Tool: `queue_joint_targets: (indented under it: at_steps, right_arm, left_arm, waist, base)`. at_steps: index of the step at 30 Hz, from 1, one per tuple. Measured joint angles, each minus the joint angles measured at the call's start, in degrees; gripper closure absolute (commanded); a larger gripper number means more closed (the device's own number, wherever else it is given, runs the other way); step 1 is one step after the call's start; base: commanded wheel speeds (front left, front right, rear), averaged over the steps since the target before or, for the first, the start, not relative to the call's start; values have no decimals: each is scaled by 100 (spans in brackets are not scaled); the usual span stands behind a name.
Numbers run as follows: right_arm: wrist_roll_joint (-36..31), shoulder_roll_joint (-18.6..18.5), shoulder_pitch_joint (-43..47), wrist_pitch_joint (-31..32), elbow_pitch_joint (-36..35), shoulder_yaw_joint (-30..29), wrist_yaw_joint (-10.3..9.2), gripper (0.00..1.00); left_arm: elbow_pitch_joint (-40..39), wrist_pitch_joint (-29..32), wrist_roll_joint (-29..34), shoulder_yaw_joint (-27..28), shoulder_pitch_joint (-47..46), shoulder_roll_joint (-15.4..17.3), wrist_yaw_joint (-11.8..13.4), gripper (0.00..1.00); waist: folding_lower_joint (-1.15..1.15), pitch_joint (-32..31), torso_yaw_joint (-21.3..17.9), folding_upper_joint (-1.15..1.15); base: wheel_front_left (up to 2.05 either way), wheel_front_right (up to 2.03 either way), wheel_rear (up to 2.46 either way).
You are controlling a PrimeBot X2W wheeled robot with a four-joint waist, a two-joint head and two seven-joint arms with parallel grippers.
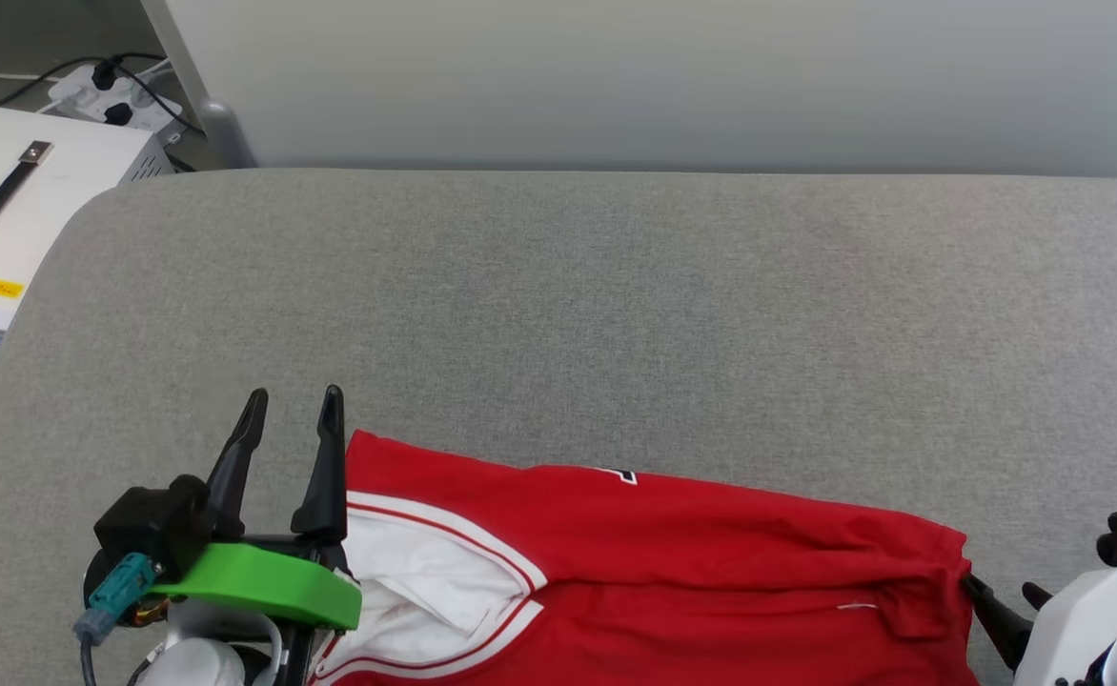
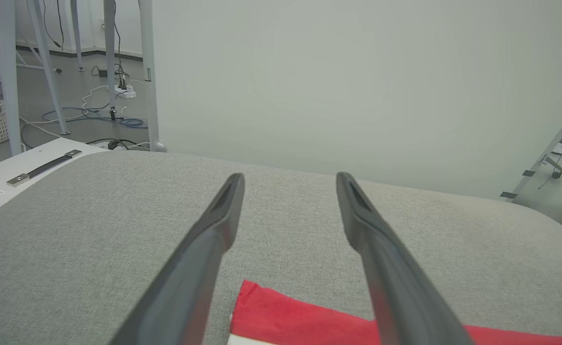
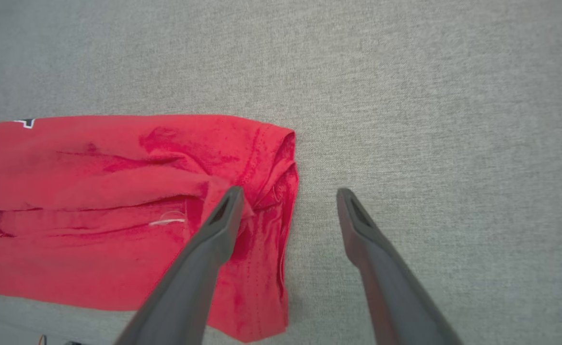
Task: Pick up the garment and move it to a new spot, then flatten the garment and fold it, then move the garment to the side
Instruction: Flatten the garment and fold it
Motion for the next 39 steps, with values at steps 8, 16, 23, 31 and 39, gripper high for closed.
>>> queue_joint_targets:
  at_steps: [8, 16, 23, 31, 39]
  right_arm:
    - [136, 51, -85, 237, 401, 266, 0, 0]
    - [401, 58, -211, 448, 918, 495, -1, 0]
    - [494, 82, -359, 515, 1062, 720, 1, 100]
    - [504, -18, -434, 493, 950, 687, 1, 100]
    - [445, -380, -457, 769, 980, -35, 1, 100]
  left_arm:
    - [-38, 0, 415, 120, 71, -321, -151, 0]
    - [53, 0, 524, 267, 75, -492, -323, 0]
    - [246, 0, 679, 325, 76, -553, -416, 0]
    - [417, 0, 735, 357, 248, -544, -437, 0]
    - [410, 1, 744, 328, 333, -528, -404, 0]
  waist:
    - [0, 220, 165, 0]
    - [0, 398, 250, 0]
    - [0, 367, 207, 0]
    - [0, 102, 138, 0]
    - [0, -123, 54, 0]
  base:
    - [0, 0, 0]
    - [0, 0, 0]
    - [0, 0, 0]
    - [0, 0, 0]
    - [0, 0, 0]
